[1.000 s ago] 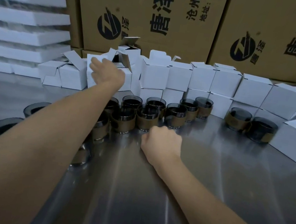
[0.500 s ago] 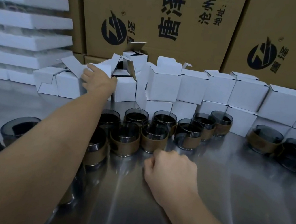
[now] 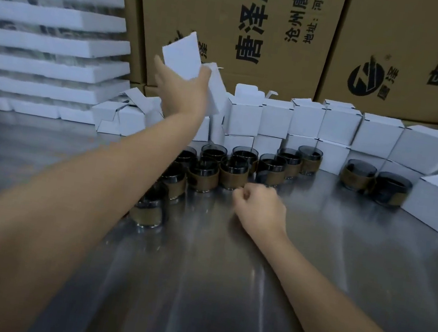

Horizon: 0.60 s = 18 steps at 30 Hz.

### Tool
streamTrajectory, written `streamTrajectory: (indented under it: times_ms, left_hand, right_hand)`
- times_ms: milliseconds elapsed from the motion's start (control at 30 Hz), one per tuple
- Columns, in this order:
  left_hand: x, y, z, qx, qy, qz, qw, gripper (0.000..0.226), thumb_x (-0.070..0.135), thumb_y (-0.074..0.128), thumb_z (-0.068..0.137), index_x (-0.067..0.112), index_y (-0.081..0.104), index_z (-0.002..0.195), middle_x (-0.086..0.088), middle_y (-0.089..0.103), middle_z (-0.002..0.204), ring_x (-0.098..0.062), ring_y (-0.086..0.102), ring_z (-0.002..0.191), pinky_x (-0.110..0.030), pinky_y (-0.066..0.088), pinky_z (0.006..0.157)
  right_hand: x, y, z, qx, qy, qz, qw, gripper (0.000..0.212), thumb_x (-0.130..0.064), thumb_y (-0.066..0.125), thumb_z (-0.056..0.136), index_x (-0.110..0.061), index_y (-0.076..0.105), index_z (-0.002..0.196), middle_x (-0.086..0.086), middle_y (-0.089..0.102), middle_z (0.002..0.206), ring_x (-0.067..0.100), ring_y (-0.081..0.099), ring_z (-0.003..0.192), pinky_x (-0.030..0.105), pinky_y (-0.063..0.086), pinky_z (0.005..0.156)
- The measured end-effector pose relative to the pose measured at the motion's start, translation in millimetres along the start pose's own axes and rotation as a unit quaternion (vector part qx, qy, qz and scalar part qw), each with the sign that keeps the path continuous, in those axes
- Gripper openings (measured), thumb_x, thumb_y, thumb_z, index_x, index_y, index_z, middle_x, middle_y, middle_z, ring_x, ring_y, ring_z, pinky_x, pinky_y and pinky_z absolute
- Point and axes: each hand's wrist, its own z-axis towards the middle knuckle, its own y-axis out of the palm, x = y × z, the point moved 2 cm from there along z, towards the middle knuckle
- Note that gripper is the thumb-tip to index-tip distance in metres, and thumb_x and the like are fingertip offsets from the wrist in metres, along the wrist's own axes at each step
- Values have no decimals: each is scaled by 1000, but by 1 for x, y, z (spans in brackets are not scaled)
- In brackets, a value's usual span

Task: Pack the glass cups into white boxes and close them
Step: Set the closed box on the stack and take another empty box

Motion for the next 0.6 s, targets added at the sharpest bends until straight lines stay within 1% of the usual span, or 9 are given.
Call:
streamTrajectory:
  times_ms: [67,133,200,267,333,433,500,533,600]
  left_hand:
    - [9,-11,-41,-22,21,-91,995,85,39,67,85,16,20,151,-1,38,150,-16,40,135,-38,39,107]
    - [12,-21,-83,-58,74,-133,987,79,42,66,85,20,24,149,-1,41,149,-12,41,135,-31,41,105]
    - [2,-23,-125,-110,100,-149,978,77,43,64,85,22,25,148,0,43,147,-10,42,133,-26,40,104]
    - [-17,-23,-158,-151,94,-153,972,75,41,62,85,21,26,148,0,42,147,-8,40,133,-28,37,109]
    - [-35,-23,-178,-199,107,-150,962,72,38,59,86,17,27,147,1,40,146,-7,38,135,-29,34,113]
    - [-48,-24,-186,-273,160,-143,938,68,45,51,87,24,22,144,10,36,144,8,34,132,-12,30,108]
    - [-51,-23,-188,-324,176,-127,921,68,49,45,90,25,17,147,9,34,148,7,32,136,-12,29,108]
    - [-52,-21,-189,-349,172,-114,914,68,50,42,92,24,15,149,8,34,151,4,32,137,-15,29,109]
    - [-57,-18,-187,-361,141,-105,916,61,45,36,99,21,14,151,6,37,152,3,42,130,-20,37,105]
  right_hand:
    - [7,-11,-12,59,44,132,989,41,-23,49,91,-16,36,52,-4,37,50,14,37,51,29,29,52]
    - [17,-22,-22,118,97,274,950,40,-18,50,92,-10,40,55,-2,34,51,10,29,50,29,25,50]
    - [30,-33,-30,154,152,353,910,34,-16,48,96,-5,53,64,4,46,58,13,41,57,24,31,51]
    - [40,-44,-35,189,181,381,887,27,-13,45,97,-16,62,77,1,58,69,16,53,67,20,41,60]
    - [46,-54,-36,216,175,396,875,24,-12,43,97,-24,63,102,0,61,85,14,56,77,21,44,69]
    - [49,-62,-33,203,157,428,866,31,-19,43,100,-25,53,128,-1,60,103,15,57,92,22,46,79]
    - [47,-64,-31,155,149,463,860,32,-27,43,101,-29,50,132,-7,61,111,20,61,101,34,50,85]
    - [45,-63,-30,125,147,482,855,30,-30,45,101,-32,49,131,-7,62,113,21,63,103,36,51,84]
    - [41,-60,-30,79,134,507,848,31,-28,49,100,-30,51,130,-6,65,114,18,63,106,29,50,85]
